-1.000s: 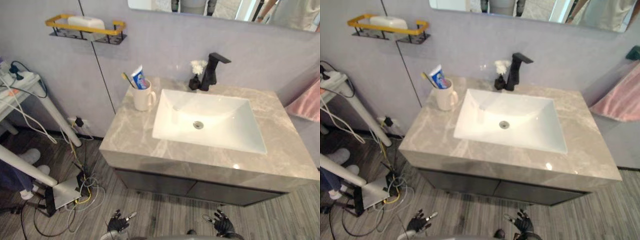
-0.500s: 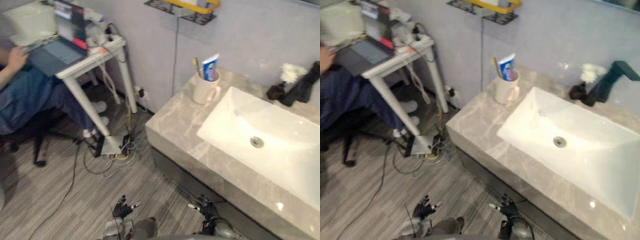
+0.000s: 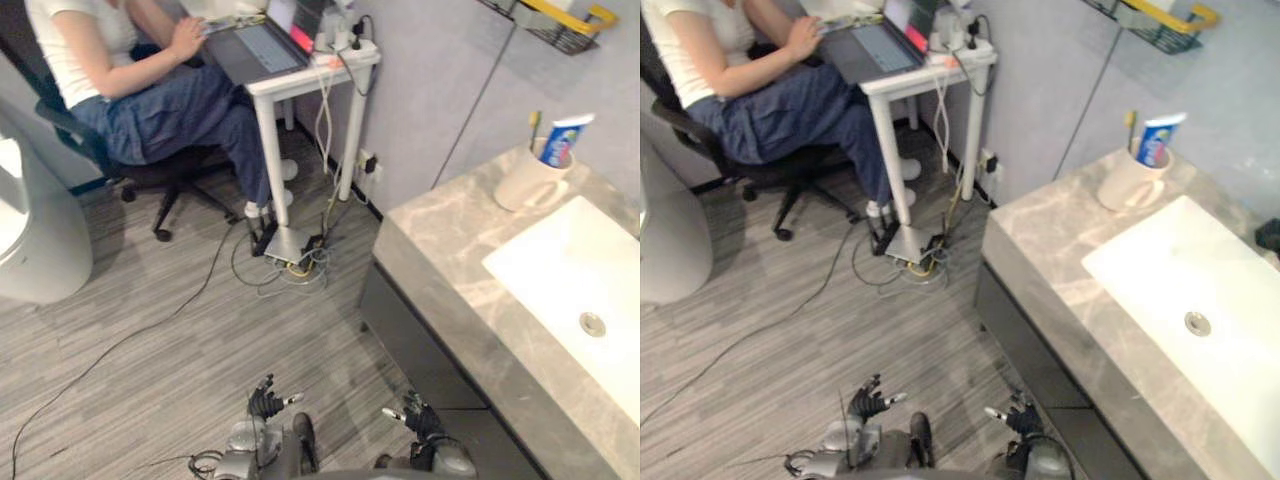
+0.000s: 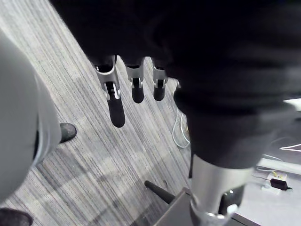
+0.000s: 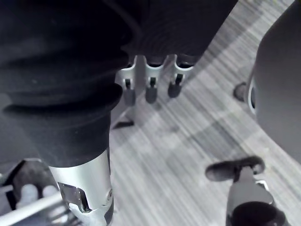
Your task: Organize washtable
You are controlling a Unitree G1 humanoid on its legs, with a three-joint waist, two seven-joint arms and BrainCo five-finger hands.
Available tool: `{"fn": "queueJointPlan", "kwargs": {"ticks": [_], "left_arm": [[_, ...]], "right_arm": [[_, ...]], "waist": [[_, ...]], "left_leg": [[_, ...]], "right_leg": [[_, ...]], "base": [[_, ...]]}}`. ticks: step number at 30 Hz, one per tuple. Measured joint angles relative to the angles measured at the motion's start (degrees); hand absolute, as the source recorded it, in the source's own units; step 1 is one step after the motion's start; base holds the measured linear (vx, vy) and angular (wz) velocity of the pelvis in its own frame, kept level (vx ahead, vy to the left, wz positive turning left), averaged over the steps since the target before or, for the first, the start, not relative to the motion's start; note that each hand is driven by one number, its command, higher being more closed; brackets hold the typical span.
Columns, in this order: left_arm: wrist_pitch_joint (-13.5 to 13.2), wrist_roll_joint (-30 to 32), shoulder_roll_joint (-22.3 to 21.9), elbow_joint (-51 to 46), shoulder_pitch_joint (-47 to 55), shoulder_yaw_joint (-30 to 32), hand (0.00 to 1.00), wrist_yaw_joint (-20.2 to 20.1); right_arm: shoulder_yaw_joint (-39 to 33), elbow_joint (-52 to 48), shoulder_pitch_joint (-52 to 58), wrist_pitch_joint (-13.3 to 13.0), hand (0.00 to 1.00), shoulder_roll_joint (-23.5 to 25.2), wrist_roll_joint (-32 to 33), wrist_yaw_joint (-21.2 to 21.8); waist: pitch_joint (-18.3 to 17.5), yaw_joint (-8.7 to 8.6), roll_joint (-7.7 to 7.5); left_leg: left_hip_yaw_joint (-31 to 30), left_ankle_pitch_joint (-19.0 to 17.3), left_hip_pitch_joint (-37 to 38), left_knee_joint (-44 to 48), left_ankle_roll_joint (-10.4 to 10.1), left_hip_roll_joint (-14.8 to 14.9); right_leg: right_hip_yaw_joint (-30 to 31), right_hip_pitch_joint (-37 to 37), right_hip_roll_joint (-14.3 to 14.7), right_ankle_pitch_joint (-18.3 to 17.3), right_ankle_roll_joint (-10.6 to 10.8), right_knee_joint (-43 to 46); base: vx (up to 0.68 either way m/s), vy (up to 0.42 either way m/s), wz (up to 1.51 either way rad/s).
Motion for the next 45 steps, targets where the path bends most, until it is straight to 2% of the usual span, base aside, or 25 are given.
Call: {"fn": "queueJointPlan", "kwargs": {"ticks": [2,3,4,6,8,13,16,17,18,19,20,22,24,25,27,28,29,30,31,36,39,40,41,43,45], "left_arm": [[0.0,0.0,0.1,0.0,0.2,0.0,0.0,0.0],[0.0,0.0,0.5,0.1,0.4,0.0,0.0,-0.2],[0.0,0.0,1.1,0.5,0.6,-0.3,0.0,-0.8],[0.3,0.0,1.8,0.8,0.8,-0.3,0.0,-1.0],[0.3,0.0,2.2,0.9,0.7,-0.3,0.0,-1.1],[0.4,0.0,1.8,2.1,0.1,-0.4,0.0,-1.1],[0.3,0.0,1.0,1.8,0.1,0.0,0.0,-1.1],[0.3,0.0,0.8,2.0,0.1,0.3,0.0,-1.0],[0.2,-0.1,0.4,1.8,0.3,0.4,0.0,-1.0],[0.3,-0.1,-0.5,1.9,0.4,0.8,0.0,-1.0],[0.4,-0.1,-1.6,1.8,0.1,0.8,0.0,-1.0],[0.4,-0.2,-2.6,1.8,-0.2,0.3,0.0,-1.0],[0.3,-0.2,-2.2,1.7,-0.6,-0.1,0.0,-1.0],[0.2,-0.4,-1.8,1.5,-0.6,-0.3,0.0,-1.0],[0.2,-0.7,-0.4,1.1,-0.5,-1.9,0.0,-1.1],[0.3,-0.7,0.9,1.3,-0.9,-2.6,0.0,-1.2],[0.5,-0.7,0.9,1.8,-1.1,-2.6,0.0,-1.3],[0.7,-0.7,0.4,2.1,-0.9,-2.6,0.0,-1.3],[0.7,-0.6,0.3,2.2,-1.0,-2.5,0.0,-1.5],[0.5,-0.6,1.6,2.3,0.0,-2.5,0.0,-2.4],[0.5,-0.7,2.1,3.0,0.3,-2.4,0.0,-2.5],[0.5,-0.7,2.3,3.2,0.3,-2.5,0.0,-2.8],[0.6,-0.6,2.9,3.8,0.3,-2.4,0.0,-3.0],[0.6,-0.7,3.3,3.8,0.5,-2.0,0.0,-3.4],[0.7,-0.7,3.2,3.8,0.6,-0.9,0.0,-3.4]], "right_arm": [[0.1,0.2,-0.3,0.1,0.0,-0.2,-0.1,0.0],[0.1,0.2,-0.6,0.2,0.0,-0.3,-0.3,0.1],[0.2,0.0,-0.8,0.1,0.0,-0.4,-0.4,0.1],[0.5,-0.1,-0.8,0.1,0.0,-0.4,-0.8,0.1],[0.8,-0.1,-0.7,0.0,0.0,-0.4,-1.2,0.2],[0.8,-0.2,-1.3,-0.1,0.0,-0.6,-1.1,1.2],[0.7,-0.1,-0.7,0.1,0.0,-0.5,-1.2,1.2],[0.7,-0.1,-0.6,0.3,0.0,0.1,-1.2,1.2],[0.5,-0.2,-1.4,0.4,0.0,0.0,-1.2,1.2],[-0.3,-0.2,-2.5,0.3,0.0,-0.1,-1.1,1.1],[-0.2,-0.3,-2.8,0.3,0.0,-0.7,-1.0,1.1],[-0.2,-0.2,-3.0,0.4,0.0,-0.9,-0.6,1.0],[0.0,-0.1,-3.8,0.3,0.0,-1.0,0.1,0.9],[0.1,0.1,-5.0,0.3,0.0,-1.2,0.1,0.8],[0.2,1.2,-6.6,-0.1,0.0,-1.0,0.2,0.6],[0.1,1.6,-6.7,-0.3,0.0,-0.4,0.2,0.6],[0.0,1.9,-6.7,-0.7,0.0,-0.5,0.3,0.6],[-0.1,2.2,-6.7,-0.6,0.0,-1.0,0.3,0.3],[-0.3,2.8,-6.3,-0.5,0.0,-1.2,0.3,0.0],[0.0,3.5,-4.8,-0.1,0.0,0.0,-0.1,0.0],[0.1,3.9,-4.9,0.1,0.0,-0.3,-0.6,0.0],[0.0,3.5,-4.9,0.0,0.0,-0.5,-0.6,0.1],[-0.1,3.1,-4.7,-0.1,0.0,-0.5,-0.7,0.1],[-0.1,3.2,-4.4,-0.1,0.0,-0.5,-0.7,0.1],[-0.1,3.1,-4.3,-0.1,0.0,-0.5,-0.7,0.1]], "waist": [[0.1,-0.09,0.25],[0.1,-0.1,0.41],[0.4,-0.21,0.81],[0.6,-0.43,1.12],[0.3,-0.78,0.51],[0.2,-1.52,0.64],[-0.5,-1.27,-0.7],[-0.9,-1.23,-1.36],[-0.9,-1.27,0.37],[-0.6,-1.62,1.77],[0.0,-1.73,2.8],[0.4,-1.77,3.66],[0.6,-1.42,3.8],[0.8,-1.44,3.57],[0.6,-1.74,2.08],[0.1,-2.46,0.82],[0.2,-2.72,1.01],[0.8,-3.51,2.45],[1.8,-3.48,2.48],[1.7,-3.14,1.84],[1.8,-3.45,2.02],[1.7,-3.98,1.87],[2.0,-4.86,2.17],[1.6,-4.52,1.48],[1.5,-4.49,1.18]], "left_leg": [[-1.2,-0.3,0.8,-0.8,0.5,-1.1],[-2.9,-0.3,2.0,-1.4,0.5,-2.0],[-5.8,-0.2,3.4,-1.3,0.6,-2.1],[-9.5,-0.2,4.7,-1.4,0.6,-2.1],[-14.7,-0.2,5.1,-1.6,0.6,-2.3],[-26.6,-0.1,6.4,-1.0,0.0,-4.1],[-33.4,-0.7,6.4,0.8,-1.1,-6.7],[-35.9,-2.2,5.7,1.7,-2.5,-7.4],[-35.7,-3.6,4.5,2.8,-3.2,-5.4],[-32.7,-3.8,2.5,3.9,-3.3,-2.5],[-28.1,-2.9,1.1,4.3,-4.7,0.8],[-18.9,-1.6,-0.5,4.1,-7.4,5.1],[-8.6,-0.7,-0.9,4.6,-6.7,8.5],[-4.0,1.2,-1.6,4.4,-5.4,9.0],[-3.5,5.5,-1.4,-1.7,-5.0,6.7],[1.3,5.6,-0.4,-3.3,-4.1,6.7],[6.2,2.7,-0.7,1.0,-3.9,8.2],[10.3,-0.9,0.3,2.8,-5.7,9.8],[9.6,-0.1,0.9,1.6,-4.1,9.0],[3.6,6.8,6.5,-10.4,-3.3,3.8],[-2.4,8.5,7.5,-14.3,-1.4,1.7],[-5.5,8.9,7.8,-14.1,-0.8,1.0],[-8.9,8.8,7.7,-13.4,-0.6,0.7],[-13.1,8.6,7.8,-12.9,-0.3,-0.1],[-16.3,8.4,8.0,-12.0,-0.1,-1.3]], "right_leg": [[0.0,-1.6,-1.8,0.1,0.5,5.8],[0.8,-4.2,-3.6,1.0,-0.5,14.2],[4.2,-7.0,-3.3,1.6,-1.8,21.8],[8.7,-8.8,-0.2,-0.4,-1.4,25.2],[12.5,-11.4,4.0,-3.0,-1.1,21.8],[27.7,-16.0,11.4,-1.9,-0.3,10.2],[24.6,-15.2,8.5,1.8,-1.9,5.6],[21.8,-14.4,7.1,6.6,-2.8,4.9],[19.0,-13.7,7.6,6.6,-3.2,4.4],[14.5,-12.7,7.7,6.3,-3.9,3.3],[10.7,-11.8,7.8,6.2,-4.2,2.9],[5.5,-9.6,7.5,5.7,-5.0,2.7],[2.3,-7.2,7.6,5.6,-5.2,1.7],[1.1,-6.2,7.4,5.5,-5.2,0.8],[-0.5,-5.7,6.4,5.8,-5.5,-2.9],[-3.7,-5.9,5.2,7.1,-5.7,-5.3],[-5.0,-5.8,4.9,7.3,-5.7,-5.3],[-7.8,-4.6,5.0,7.4,-5.4,-5.0],[-8.9,-3.6,4.6,7.6,-5.2,-5.0],[-11.2,-0.2,2.9,10.7,-3.7,-4.9],[-12.4,-2.1,-0.6,10.2,-3.2,4.5],[-8.3,-4.8,-1.9,8.8,-3.9,11.8],[0.5,-6.7,0.1,5.2,-4.0,15.0],[10.3,-8.9,3.3,0.9,-2.7,17.0],[14.8,-10.7,3.6,-0.7,-1.3,16.7]], "base": [[0.01,0.177,0.49],[0.05,0.144,0.69],[0.06,0.117,0.77],[0.11,0.027,0.98],[0.14,-0.032,1.36],[0.18,-0.11,1.23],[0.22,-0.255,1.65],[0.19,-0.311,1.44],[0.17,-0.305,1.67],[0.16,-0.337,1.6],[0.11,-0.257,1.53],[0.08,-0.179,1.38],[0.04,-0.076,1.04],[0.02,-0.045,0.78],[0.0,-0.01,0.84],[-0.01,0.052,1.0],[0.02,0.108,1.19],[0.0,0.11,1.09],[0.01,0.127,1.1],[-0.03,0.126,0.8],[-0.04,0.12,0.93],[0.01,0.115,1.38],[0.02,0.075,1.38],[0.05,0.032,1.33],[0.07,0.017,1.12]]}}
